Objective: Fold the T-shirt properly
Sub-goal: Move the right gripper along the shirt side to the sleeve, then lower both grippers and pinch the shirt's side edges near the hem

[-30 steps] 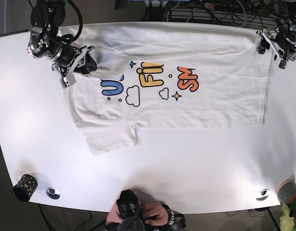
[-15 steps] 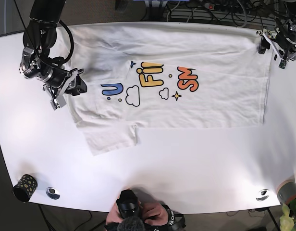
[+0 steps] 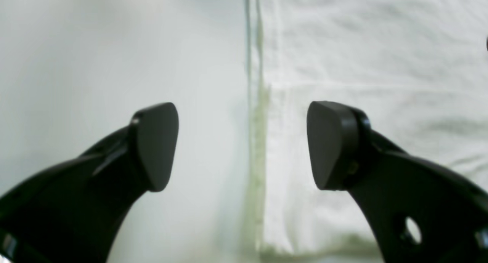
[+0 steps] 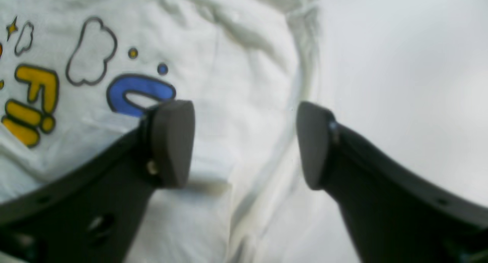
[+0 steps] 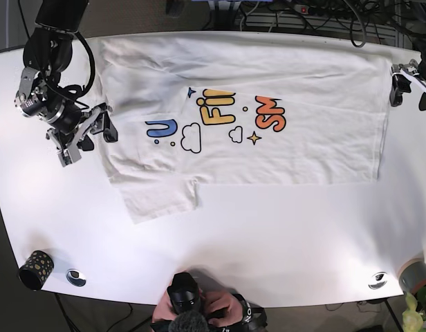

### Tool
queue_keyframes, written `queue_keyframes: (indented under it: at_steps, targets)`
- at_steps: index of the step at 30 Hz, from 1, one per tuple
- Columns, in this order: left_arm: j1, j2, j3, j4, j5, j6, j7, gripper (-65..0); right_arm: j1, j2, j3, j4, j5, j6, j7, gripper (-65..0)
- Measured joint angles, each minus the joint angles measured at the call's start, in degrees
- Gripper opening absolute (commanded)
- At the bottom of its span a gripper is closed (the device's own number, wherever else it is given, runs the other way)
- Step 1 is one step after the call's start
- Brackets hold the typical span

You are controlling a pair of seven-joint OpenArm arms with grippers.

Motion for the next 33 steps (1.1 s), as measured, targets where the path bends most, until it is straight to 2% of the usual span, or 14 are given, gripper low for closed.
queue_keyframes:
  at_steps: [3,10,11,15,20,25,27,28,30,33]
  targets:
    - [-1.9,-0.1,-0.7,0.0,-0.6,0.0,-0.6,-15.7,2.5,0.0,-0.4,-0.3,0.4,-2.56,0.2,-19.7]
    - [-5.4,0.2,-0.8,-0.1,-0.1,0.0,-0.2,-15.7,11.5,0.2,-0.3,-12.2,-0.5,-3.78,0.4,-19.7]
    - [-6.0,0.2,-0.8,-0.2,-0.1,0.0,-0.1,-15.7,12.8,0.3,-0.4,-14.0,-1.0,-3.32,0.5,-19.7]
    - [-7.2,0.0,-0.8,-0.2,-0.6,0.0,-0.5,-15.7,18.1,-0.1,-0.3,-20.0,-8.6,-3.41,0.7,-19.7]
    - [-6.9,0.0,-0.8,-0.3,-0.2,0.0,-0.3,-15.7,23.1,-1.4,-0.3,-26.7,-15.1,-3.21,6.3,-19.7]
    - [-8.8,0.1,-0.2,-0.4,-0.1,0.9,-0.2,-15.7,25.7,-1.9,-0.4,-35.9,-17.8,-3.19,10.1,-19.7]
    - [-9.5,-0.2,1.4,-0.4,0.2,3.2,-0.4,-15.7,25.7,-1.9,-0.4,-38.1,-17.8,-1.9,11.2,-19.7]
    - [-9.9,-0.2,2.3,-0.4,1.6,3.8,-0.4,-15.7,25.6,-1.9,-0.3,-38.8,-18.2,-0.76,11.2,-19.7]
    - [-10.1,-0.2,3.5,-0.4,3.4,4.4,-0.5,-15.7,25.6,-2.0,-0.3,-39.6,-18.4,0.31,11.2,-19.7]
    - [-11.1,0.1,4.4,-0.5,5.6,4.9,-0.3,-15.7,25.9,-2.9,-0.2,-39.8,-18.3,0.24,12.0,-19.7]
